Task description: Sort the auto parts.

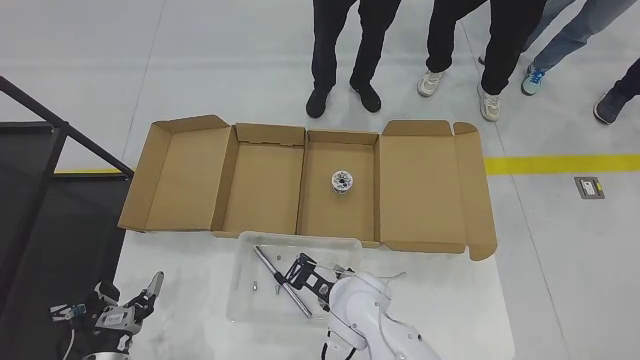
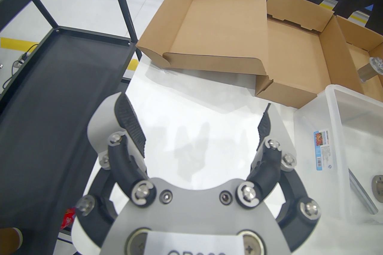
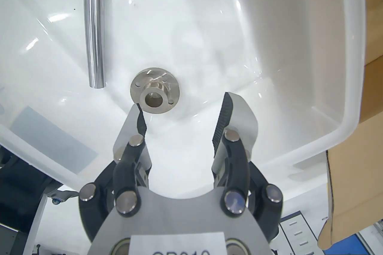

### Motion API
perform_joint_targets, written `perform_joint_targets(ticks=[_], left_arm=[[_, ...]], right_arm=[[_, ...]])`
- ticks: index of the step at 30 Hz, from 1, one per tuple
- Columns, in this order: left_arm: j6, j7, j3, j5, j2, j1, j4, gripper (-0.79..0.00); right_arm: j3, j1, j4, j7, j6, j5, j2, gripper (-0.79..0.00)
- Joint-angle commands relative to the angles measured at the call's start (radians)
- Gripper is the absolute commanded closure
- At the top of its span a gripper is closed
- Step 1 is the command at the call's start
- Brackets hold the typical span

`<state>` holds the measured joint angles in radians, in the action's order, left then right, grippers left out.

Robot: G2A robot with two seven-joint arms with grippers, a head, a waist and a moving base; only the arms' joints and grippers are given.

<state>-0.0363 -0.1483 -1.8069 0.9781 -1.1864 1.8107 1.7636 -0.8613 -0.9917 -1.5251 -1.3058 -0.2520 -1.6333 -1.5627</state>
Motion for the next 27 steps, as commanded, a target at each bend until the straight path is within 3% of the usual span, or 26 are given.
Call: perform_joint_targets(ticks=[1, 9, 27], left_arm=[[0.0, 0.0, 0.0, 0.0, 0.0, 0.0, 0.0, -0.785], [0.0, 0.0, 0.0, 0.0, 0.0, 0.0, 0.0, -0.785], [0.0, 0.0, 0.0, 0.0, 0.0, 0.0, 0.0, -0.785]], right_arm=[[0.001, 0.003, 0.01, 0.004, 0.0, 0.004, -0.002, -0.517], [0.024, 0.019, 0.054, -0.017, -0.019, 0.002, -0.01, -0.434], [0.054, 0.058, 0.144, -0.022, -0.022, 0.017, -0.032, -0.385]])
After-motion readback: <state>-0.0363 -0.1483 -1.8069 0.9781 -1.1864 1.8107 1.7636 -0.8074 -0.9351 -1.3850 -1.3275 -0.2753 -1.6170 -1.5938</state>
